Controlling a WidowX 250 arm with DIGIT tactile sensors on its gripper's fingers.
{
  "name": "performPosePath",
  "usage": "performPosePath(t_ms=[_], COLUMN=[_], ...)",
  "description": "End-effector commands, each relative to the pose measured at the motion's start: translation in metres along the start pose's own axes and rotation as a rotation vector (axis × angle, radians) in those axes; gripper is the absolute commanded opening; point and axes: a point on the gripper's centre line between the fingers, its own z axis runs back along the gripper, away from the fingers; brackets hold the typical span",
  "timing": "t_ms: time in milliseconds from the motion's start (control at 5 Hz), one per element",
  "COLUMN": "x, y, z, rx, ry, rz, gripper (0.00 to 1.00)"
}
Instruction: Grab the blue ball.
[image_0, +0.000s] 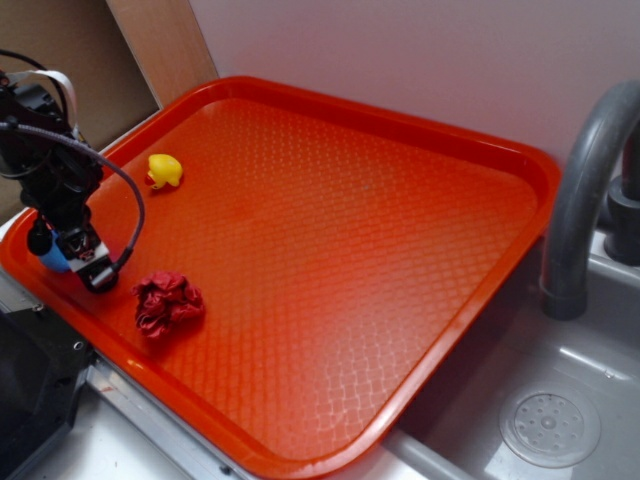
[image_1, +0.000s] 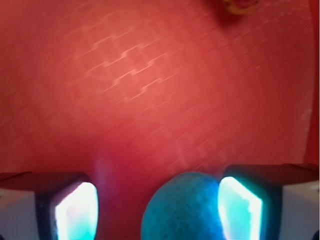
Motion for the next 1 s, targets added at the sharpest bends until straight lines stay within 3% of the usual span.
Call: performPosePath(t_ms=[0, 200, 400, 800], x=[-0.023, -0.027, -0.019, 0.047], y=[0.035, 0.045, 0.040, -0.002], z=[0.011, 0.023, 0.044, 0.155], rx=[-0.011, -0.037, -0.069, -0.213], ry=[0.041, 0.025, -0.010, -0.191], rz=[0.147, 0.188, 0.191, 0.140], gripper=[0.00, 0.00, 0.00, 0.00])
